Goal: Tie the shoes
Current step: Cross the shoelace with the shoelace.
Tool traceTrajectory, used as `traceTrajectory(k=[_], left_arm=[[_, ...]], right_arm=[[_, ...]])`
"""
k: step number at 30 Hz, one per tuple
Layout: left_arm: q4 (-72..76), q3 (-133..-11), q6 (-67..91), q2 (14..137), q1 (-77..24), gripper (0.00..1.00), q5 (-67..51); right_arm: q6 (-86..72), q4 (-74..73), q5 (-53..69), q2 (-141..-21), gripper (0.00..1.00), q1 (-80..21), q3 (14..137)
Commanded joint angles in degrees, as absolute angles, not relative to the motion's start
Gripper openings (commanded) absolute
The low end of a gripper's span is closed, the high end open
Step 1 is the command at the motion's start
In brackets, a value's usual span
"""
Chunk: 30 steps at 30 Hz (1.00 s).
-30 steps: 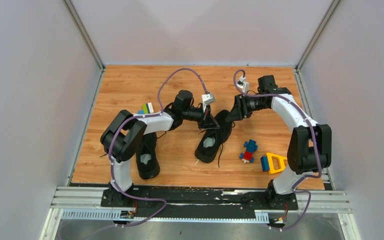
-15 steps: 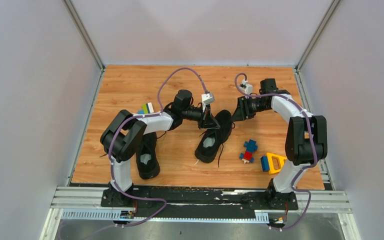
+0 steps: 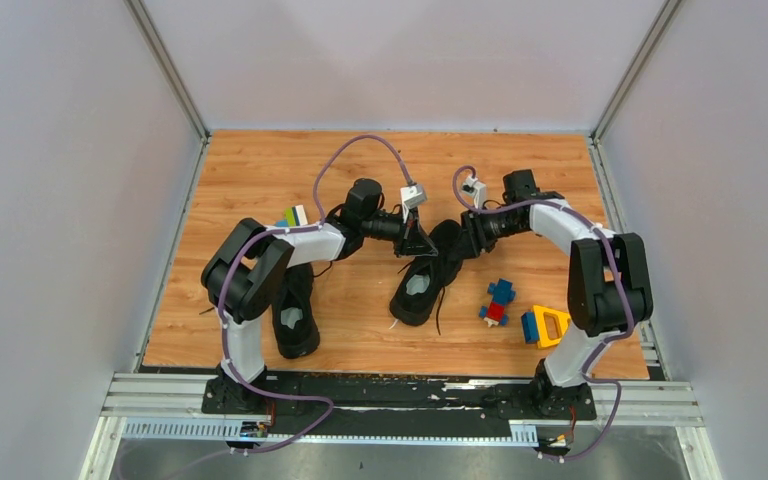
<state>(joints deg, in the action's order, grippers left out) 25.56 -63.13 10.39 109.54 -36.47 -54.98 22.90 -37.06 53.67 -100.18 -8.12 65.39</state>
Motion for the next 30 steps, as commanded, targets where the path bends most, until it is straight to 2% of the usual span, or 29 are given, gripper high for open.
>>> traceTrajectory(k=[1, 7, 21, 25, 30], left_arm=[[27.2, -63.3, 10.8, 110.1, -36.0, 0.0, -55.8], [26.5, -63.1, 10.0, 110.1, -36.0, 0.0, -55.9], [27.3, -63.4, 11.1, 110.2, -36.0, 0.0, -57.3], [27.8, -63.5, 11.6, 110.4, -36.1, 0.0, -57.5], [28.0, -63.6, 11.9, 110.6, -36.0, 0.0, -57.7]], right_arm=[[27.5, -35.6, 57.4, -96.2, 0.43, -8.0, 64.3], [31.3, -38.1, 61.9, -95.2, 0.46, -8.0, 63.6], [28.8, -36.9, 66.6, -97.2, 0.52, -8.4, 66.5], [26.0, -35.5, 65.8, -97.5, 0.51, -9.1, 67.0], [21.8, -32.8, 64.0, -97.9, 0.44, -9.4, 67.2]])
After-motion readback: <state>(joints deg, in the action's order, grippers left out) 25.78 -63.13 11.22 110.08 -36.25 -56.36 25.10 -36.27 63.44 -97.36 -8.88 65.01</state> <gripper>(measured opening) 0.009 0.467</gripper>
